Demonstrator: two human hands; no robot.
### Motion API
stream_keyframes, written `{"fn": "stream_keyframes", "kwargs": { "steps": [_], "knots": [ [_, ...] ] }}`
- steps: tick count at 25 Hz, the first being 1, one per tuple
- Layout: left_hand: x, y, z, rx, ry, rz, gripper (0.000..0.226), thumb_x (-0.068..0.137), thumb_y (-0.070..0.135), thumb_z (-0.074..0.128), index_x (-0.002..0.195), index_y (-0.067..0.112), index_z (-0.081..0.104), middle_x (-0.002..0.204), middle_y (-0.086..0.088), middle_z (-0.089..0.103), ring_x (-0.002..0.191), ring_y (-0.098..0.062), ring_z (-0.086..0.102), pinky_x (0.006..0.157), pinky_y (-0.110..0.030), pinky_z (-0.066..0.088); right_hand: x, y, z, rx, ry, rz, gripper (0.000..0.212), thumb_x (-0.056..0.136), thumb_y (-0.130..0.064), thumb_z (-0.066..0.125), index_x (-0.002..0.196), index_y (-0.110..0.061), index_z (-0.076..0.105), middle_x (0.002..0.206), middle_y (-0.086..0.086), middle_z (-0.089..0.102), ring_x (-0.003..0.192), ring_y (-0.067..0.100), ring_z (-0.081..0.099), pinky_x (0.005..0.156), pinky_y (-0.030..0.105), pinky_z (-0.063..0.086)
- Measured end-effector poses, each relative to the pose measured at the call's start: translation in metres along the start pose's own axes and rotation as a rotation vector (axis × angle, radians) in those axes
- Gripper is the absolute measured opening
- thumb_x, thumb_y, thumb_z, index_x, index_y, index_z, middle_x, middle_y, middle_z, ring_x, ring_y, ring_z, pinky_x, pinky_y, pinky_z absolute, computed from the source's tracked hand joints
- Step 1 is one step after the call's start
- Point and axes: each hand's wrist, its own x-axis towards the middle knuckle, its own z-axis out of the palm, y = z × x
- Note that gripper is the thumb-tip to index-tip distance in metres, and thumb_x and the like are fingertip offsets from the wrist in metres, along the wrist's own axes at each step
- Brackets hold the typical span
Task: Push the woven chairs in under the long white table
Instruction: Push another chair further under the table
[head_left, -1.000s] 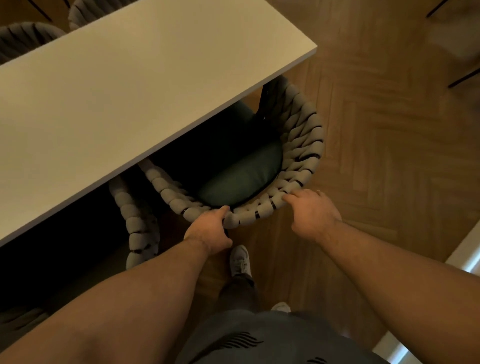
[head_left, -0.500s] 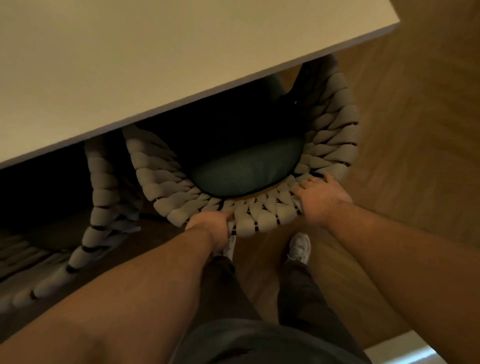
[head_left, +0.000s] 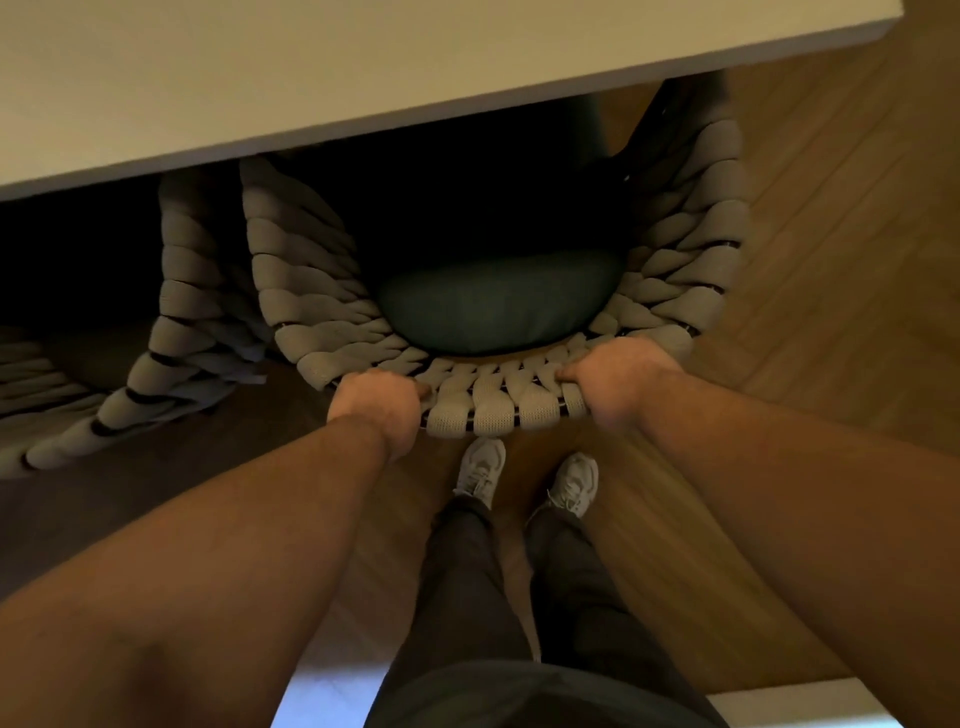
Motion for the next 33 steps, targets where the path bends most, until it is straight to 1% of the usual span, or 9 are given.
{"fn": "stream_keyframes", "kwargs": {
  "steps": [3, 7, 11, 13, 18, 23, 27, 31, 33],
  "knots": [
    [-0.006, 0.01, 0.008, -0.046, 0.023, 0.031, 0.062, 0.1, 0.019, 0.059, 0.154, 0.044, 0.042, 0.136, -0.001, 0.062, 0.12, -0.027, 0.059, 0.101, -0.047, 0.051, -0.012, 0.002, 0.011, 0.04, 0.014, 0.026, 0.06, 0.096, -0.021, 0.063, 0.149, -0.043, 0.048, 0.131, -0.001, 0.065, 0.119, 0.026, 0.061, 0.1, 0.048, 0.054],
    [-0.018, 0.03, 0.024, -0.129, 0.051, 0.102, 0.063, 0.097, 0.021, 0.063, 0.151, 0.046, 0.042, 0.142, 0.004, 0.059, 0.124, -0.026, 0.055, 0.104, -0.048, 0.048, -0.031, 0.006, 0.032, 0.029, 0.001, 0.044, 0.058, 0.101, -0.023, 0.059, 0.154, -0.04, 0.042, 0.139, 0.002, 0.062, 0.123, 0.028, 0.06, 0.104, 0.049, 0.049],
    [-0.027, 0.044, 0.03, -0.113, 0.084, 0.198, 0.059, 0.101, 0.028, 0.059, 0.154, 0.044, 0.039, 0.152, 0.008, 0.053, 0.132, -0.025, 0.049, 0.109, -0.049, 0.042, -0.056, 0.0, 0.068, 0.054, -0.025, 0.069, 0.062, 0.102, -0.02, 0.056, 0.159, -0.035, 0.035, 0.146, 0.003, 0.057, 0.126, 0.032, 0.058, 0.108, 0.051, 0.042],
    [-0.025, 0.049, 0.021, -0.079, 0.128, 0.22, 0.057, 0.101, 0.026, 0.056, 0.154, 0.043, 0.04, 0.152, 0.009, 0.053, 0.132, -0.025, 0.049, 0.109, -0.048, 0.041, -0.06, 0.006, 0.076, 0.068, -0.01, 0.093, 0.064, 0.101, -0.019, 0.057, 0.159, -0.036, 0.034, 0.149, 0.002, 0.056, 0.129, 0.032, 0.057, 0.11, 0.052, 0.04],
    [-0.001, 0.055, -0.013, -0.035, 0.201, 0.192, 0.06, 0.101, 0.019, 0.057, 0.152, 0.047, 0.042, 0.146, 0.008, 0.058, 0.13, -0.023, 0.051, 0.109, -0.046, 0.042, -0.047, 0.039, 0.06, 0.048, 0.02, 0.132, 0.061, 0.101, -0.022, 0.058, 0.157, -0.037, 0.037, 0.149, 0.002, 0.057, 0.13, 0.031, 0.058, 0.105, 0.05, 0.044],
    [0.023, 0.062, -0.032, -0.051, 0.17, 0.151, 0.062, 0.099, 0.024, 0.06, 0.152, 0.049, 0.04, 0.139, 0.006, 0.061, 0.126, -0.023, 0.055, 0.109, -0.047, 0.045, -0.032, 0.066, 0.04, 0.018, 0.054, 0.153, 0.057, 0.102, -0.021, 0.061, 0.153, -0.037, 0.043, 0.144, 0.005, 0.061, 0.128, 0.03, 0.06, 0.106, 0.051, 0.046],
    [0.032, 0.067, -0.039, -0.068, 0.155, 0.148, 0.064, 0.098, 0.025, 0.06, 0.152, 0.053, 0.039, 0.13, 0.009, 0.064, 0.119, -0.02, 0.059, 0.105, -0.045, 0.048, -0.027, 0.081, 0.032, -0.001, 0.032, 0.143, 0.061, 0.099, -0.021, 0.066, 0.154, -0.036, 0.044, 0.145, 0.006, 0.06, 0.128, 0.032, 0.059, 0.102, 0.051, 0.048],
    [0.028, 0.072, -0.044, -0.056, 0.108, 0.121, 0.07, 0.098, 0.025, 0.06, 0.156, 0.053, 0.032, 0.134, 0.007, 0.063, 0.121, -0.02, 0.059, 0.106, -0.044, 0.049, -0.028, 0.081, 0.034, -0.007, 0.035, 0.144, 0.062, 0.099, -0.021, 0.065, 0.155, -0.036, 0.043, 0.147, 0.006, 0.059, 0.128, 0.031, 0.059, 0.103, 0.051, 0.048],
    [0.027, 0.077, -0.045, -0.084, 0.124, 0.12, 0.068, 0.098, 0.025, 0.061, 0.154, 0.054, 0.035, 0.131, 0.008, 0.064, 0.118, -0.019, 0.059, 0.104, -0.044, 0.05, -0.029, 0.087, 0.032, -0.008, 0.013, 0.146, 0.063, 0.099, -0.021, 0.066, 0.155, -0.037, 0.043, 0.148, 0.007, 0.058, 0.129, 0.032, 0.058, 0.102, 0.051, 0.048]
  ]
}}
